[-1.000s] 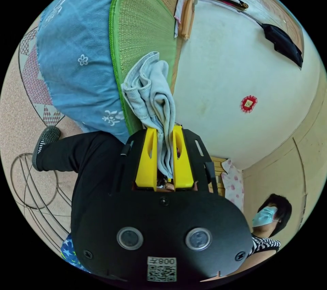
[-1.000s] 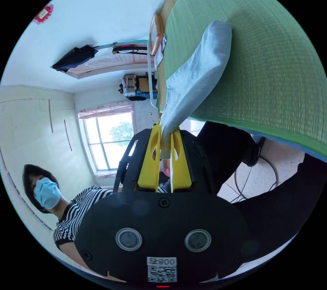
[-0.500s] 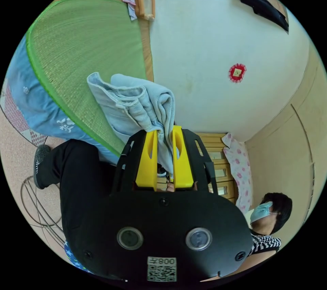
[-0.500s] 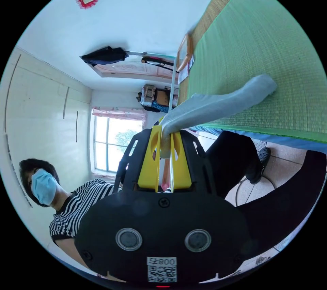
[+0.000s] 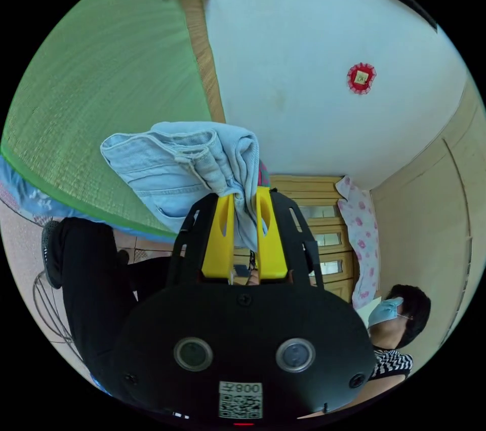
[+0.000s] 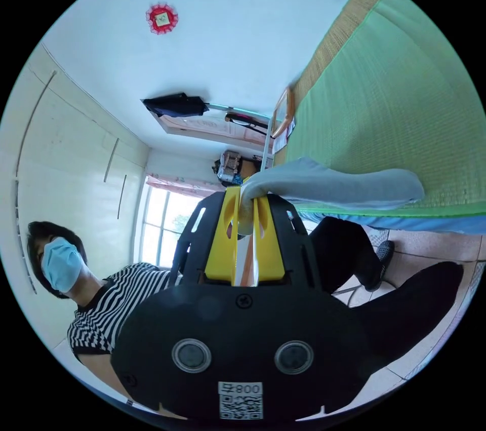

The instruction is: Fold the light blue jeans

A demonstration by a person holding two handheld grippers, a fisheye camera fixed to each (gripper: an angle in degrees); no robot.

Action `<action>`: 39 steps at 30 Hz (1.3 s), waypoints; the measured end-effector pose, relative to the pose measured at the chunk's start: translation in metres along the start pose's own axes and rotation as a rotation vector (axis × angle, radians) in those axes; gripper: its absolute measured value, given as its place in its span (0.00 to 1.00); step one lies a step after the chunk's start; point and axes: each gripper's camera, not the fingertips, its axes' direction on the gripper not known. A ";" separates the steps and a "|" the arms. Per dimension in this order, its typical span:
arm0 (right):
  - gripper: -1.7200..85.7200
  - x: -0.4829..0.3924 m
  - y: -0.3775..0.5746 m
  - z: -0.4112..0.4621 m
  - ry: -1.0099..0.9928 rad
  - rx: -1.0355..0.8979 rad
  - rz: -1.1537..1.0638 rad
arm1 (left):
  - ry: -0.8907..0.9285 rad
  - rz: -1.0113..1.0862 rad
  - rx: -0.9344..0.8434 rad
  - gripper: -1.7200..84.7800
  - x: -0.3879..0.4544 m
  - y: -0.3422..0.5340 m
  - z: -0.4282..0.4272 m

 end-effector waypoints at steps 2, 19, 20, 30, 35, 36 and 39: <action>0.02 -0.004 -0.009 -0.028 -0.010 0.026 -0.007 | -0.013 0.023 -0.040 0.11 -0.036 -0.023 0.049; 0.02 -0.273 -0.201 -0.426 0.138 0.411 -0.412 | 0.276 0.462 -0.352 0.11 -0.075 -0.186 0.547; 0.02 -0.301 -0.203 -0.461 0.176 0.447 -0.446 | 0.304 0.485 -0.392 0.11 -0.075 -0.185 0.589; 0.03 -0.287 -0.127 -0.649 0.383 0.646 -0.265 | 0.213 0.524 -0.771 0.11 -0.302 -0.139 0.868; 0.03 -0.150 -0.100 -0.656 0.330 0.605 0.153 | -0.077 0.373 -0.927 0.11 -0.534 -0.135 0.941; 0.03 -0.135 -0.096 -0.655 0.253 0.615 0.168 | -0.039 0.337 -0.919 0.11 -0.552 -0.138 0.942; 0.03 -0.140 -0.102 -0.665 0.198 0.659 0.142 | -0.040 0.374 -0.947 0.11 -0.608 -0.147 0.953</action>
